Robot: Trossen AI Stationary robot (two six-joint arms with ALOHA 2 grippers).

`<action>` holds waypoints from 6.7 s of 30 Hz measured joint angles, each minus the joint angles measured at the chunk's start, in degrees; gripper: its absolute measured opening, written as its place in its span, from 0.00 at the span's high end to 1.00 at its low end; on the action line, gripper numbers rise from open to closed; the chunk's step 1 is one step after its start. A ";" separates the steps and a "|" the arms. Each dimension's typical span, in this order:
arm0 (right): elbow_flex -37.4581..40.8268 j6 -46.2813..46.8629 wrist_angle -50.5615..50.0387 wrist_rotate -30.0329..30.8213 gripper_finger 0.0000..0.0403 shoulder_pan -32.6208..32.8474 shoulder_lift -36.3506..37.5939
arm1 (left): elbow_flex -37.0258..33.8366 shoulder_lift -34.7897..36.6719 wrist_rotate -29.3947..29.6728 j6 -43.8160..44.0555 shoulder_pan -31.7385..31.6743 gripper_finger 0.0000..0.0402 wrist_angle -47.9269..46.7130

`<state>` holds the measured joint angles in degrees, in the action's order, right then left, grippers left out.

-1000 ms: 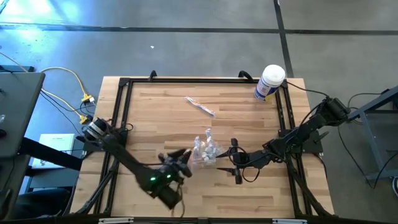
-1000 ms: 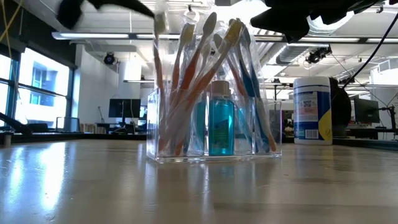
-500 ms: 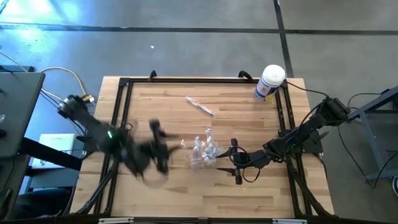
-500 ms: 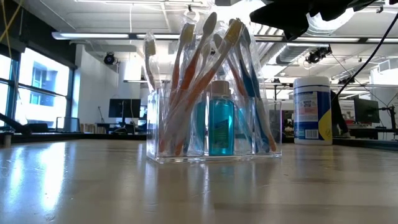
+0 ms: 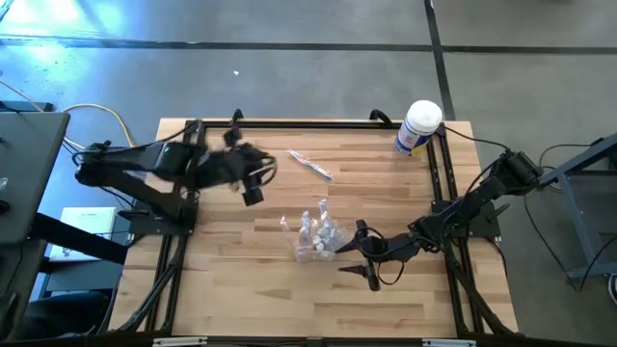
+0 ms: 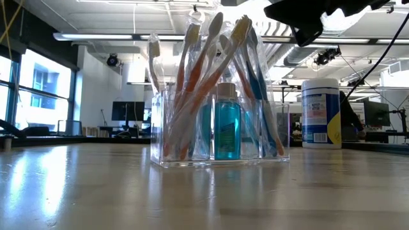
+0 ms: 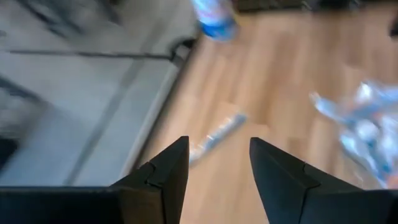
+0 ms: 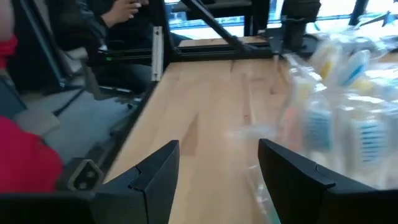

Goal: Pick & Place toothbrushing station
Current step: Put the blue toothbrush into the transparent organizer

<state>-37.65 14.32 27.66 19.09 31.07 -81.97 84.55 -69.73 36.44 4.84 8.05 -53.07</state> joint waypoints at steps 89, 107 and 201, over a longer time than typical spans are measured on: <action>-0.02 16.95 15.11 12.36 0.48 8.94 -8.48 | -0.57 -50.76 -56.86 -49.18 -47.66 0.59 22.17; -0.02 17.01 13.18 12.29 0.48 8.94 -8.48 | -0.50 -52.15 -50.11 -44.84 -46.72 0.97 18.87; -4.83 0.52 13.29 -7.12 0.65 -0.68 -8.48 | -0.22 -39.28 25.91 -114.55 31.32 0.97 55.20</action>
<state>-42.48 14.83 40.95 11.97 30.39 -90.45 84.33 -109.01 62.35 -109.70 39.37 2.13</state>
